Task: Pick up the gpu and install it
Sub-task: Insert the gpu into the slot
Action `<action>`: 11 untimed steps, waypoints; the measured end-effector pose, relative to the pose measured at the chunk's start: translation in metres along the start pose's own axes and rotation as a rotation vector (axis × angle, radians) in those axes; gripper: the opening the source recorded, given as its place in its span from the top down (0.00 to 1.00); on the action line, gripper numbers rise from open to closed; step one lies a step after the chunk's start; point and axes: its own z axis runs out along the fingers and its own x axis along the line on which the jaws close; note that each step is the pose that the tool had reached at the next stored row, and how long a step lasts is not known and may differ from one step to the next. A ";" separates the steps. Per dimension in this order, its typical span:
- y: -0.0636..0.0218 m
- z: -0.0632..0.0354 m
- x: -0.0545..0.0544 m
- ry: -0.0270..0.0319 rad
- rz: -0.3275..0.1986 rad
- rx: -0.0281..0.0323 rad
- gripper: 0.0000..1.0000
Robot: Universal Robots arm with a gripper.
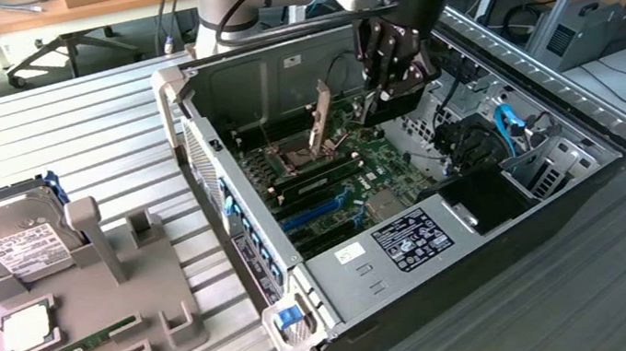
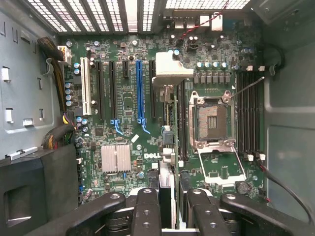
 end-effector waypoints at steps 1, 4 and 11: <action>0.0000 0.0001 0.000 0.0000 0.000 0.0000 0.73; 0.0000 0.0023 0.001 0.0000 0.000 0.0000 0.73; 0.0000 0.0035 0.001 0.0000 0.000 0.0000 0.73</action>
